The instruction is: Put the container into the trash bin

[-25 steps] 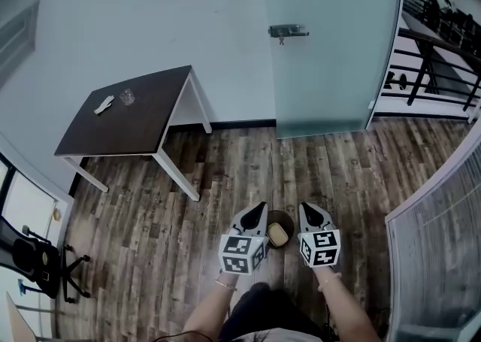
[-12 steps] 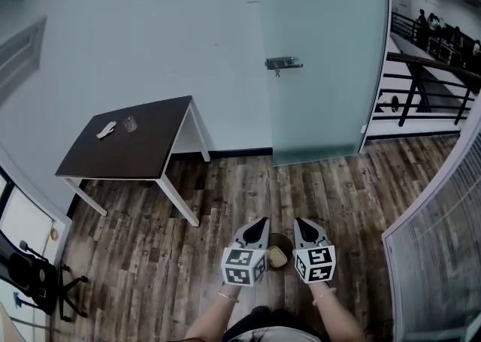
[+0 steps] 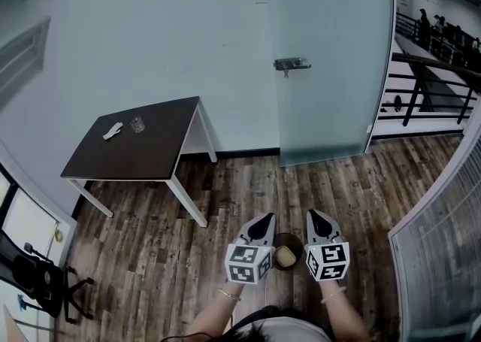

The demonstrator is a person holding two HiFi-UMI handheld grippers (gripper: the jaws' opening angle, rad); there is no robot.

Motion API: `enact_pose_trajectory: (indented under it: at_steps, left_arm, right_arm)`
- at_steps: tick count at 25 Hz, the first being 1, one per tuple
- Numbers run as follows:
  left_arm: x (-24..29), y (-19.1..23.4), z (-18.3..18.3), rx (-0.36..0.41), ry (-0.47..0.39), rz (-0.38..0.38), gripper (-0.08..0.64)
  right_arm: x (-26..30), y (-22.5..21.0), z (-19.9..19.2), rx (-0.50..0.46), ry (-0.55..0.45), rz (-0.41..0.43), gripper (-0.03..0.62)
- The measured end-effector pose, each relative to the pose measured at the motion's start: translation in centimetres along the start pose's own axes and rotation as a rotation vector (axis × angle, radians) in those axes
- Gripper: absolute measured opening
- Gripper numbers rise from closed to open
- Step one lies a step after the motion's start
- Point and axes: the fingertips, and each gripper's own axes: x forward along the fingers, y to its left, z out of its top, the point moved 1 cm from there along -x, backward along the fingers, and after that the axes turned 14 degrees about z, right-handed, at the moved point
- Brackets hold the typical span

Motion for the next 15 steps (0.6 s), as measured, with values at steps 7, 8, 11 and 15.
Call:
enact_pose_trajectory:
  at_steps: [7,8,11,15]
  left_arm:
    - [-1.2,1.7,1.9,0.023,-0.028,-0.021,0.018]
    - [-1.3,1.7,2.2,0.027,-0.033,-0.027,0.018]
    - [-1.4,1.5,3.2,0.039,-0.050,-0.042,0.018]
    - [-1.7,1.1,4.0,0.042,-0.067,-0.060,0.018]
  right_arm:
    - [0.2,1.8,2.4,-0.052,-0.027,-0.008,0.006]
    - [0.2,2.0,2.7,-0.056,-0.032,-0.008,0.006]
    - [0.0,2.2,3.7,-0.062,-0.043,-0.008,0.006]
    - [-0.4,2.8,4.5,-0.079,-0.050,-0.003,0.006]
